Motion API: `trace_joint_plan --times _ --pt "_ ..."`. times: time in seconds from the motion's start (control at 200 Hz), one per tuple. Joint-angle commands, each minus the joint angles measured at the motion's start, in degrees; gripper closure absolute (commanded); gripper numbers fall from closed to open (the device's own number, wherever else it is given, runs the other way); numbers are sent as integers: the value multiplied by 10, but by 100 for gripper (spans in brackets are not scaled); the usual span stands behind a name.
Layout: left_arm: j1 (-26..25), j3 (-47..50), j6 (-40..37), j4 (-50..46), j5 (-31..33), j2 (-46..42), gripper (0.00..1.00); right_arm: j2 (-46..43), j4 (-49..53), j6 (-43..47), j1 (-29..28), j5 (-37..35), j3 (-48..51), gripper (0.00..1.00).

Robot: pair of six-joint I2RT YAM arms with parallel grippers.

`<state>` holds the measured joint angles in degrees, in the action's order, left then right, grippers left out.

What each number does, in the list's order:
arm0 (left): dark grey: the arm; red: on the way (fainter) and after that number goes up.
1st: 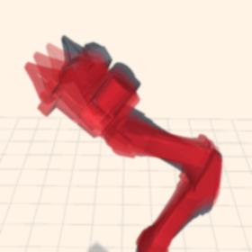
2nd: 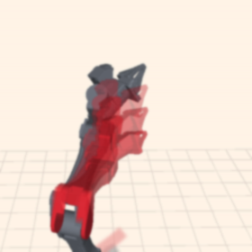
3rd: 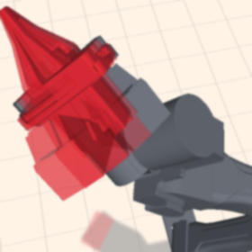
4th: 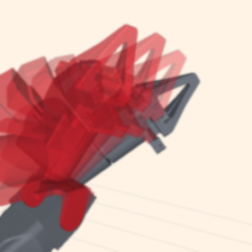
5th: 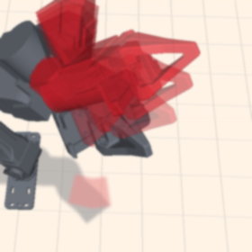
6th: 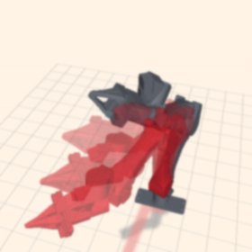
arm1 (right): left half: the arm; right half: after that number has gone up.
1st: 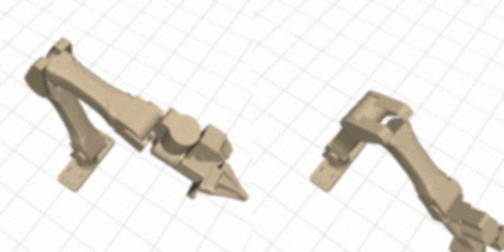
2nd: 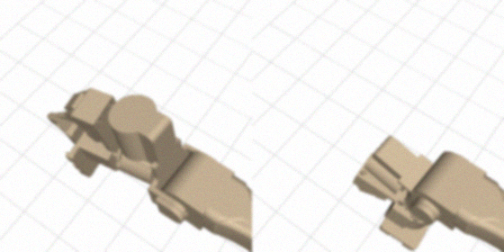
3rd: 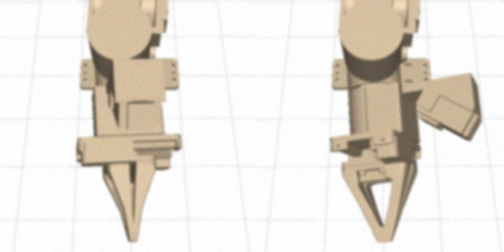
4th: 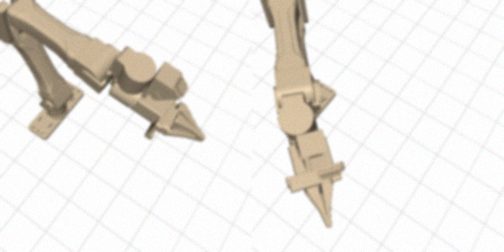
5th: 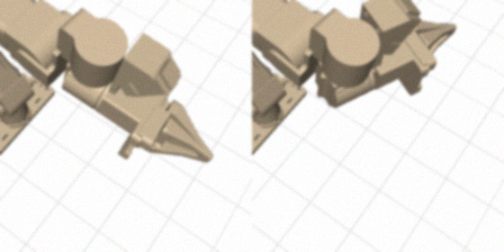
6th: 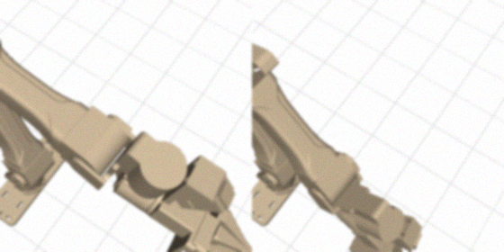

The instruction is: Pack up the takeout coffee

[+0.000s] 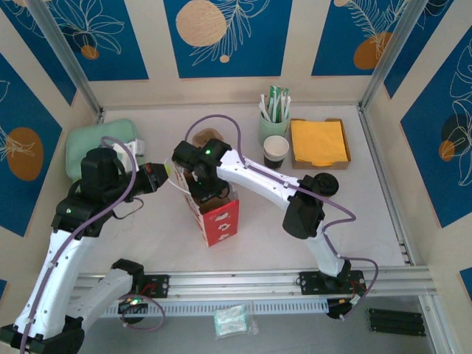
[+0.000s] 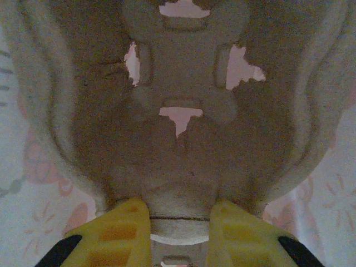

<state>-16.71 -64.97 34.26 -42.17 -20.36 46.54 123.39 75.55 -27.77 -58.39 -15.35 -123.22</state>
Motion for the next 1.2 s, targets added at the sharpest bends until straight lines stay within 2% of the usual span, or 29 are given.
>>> trace_joint_plan --times 0.0,0.38,0.485,0.7,0.96,1.08,1.195 --pt "2 -3 6 11 -9 -10 100 -5 -13 -14 4 16 15 84" --pt "3 -4 9 8 -8 -14 100 19 -60 -31 12 25 81 84" --pt "3 -4 9 7 -8 -16 100 30 -69 -33 13 31 95 81" --pt "3 -1 11 8 -7 -18 100 34 -76 -30 13 39 105 62" --pt "2 4 11 10 -3 -20 100 12 -60 -11 17 36 69 41" --pt "3 6 12 15 1 -21 100 5 -47 2 18 37 39 34" --pt "3 9 12 21 7 -23 100 4 -33 11 20 39 3 32"
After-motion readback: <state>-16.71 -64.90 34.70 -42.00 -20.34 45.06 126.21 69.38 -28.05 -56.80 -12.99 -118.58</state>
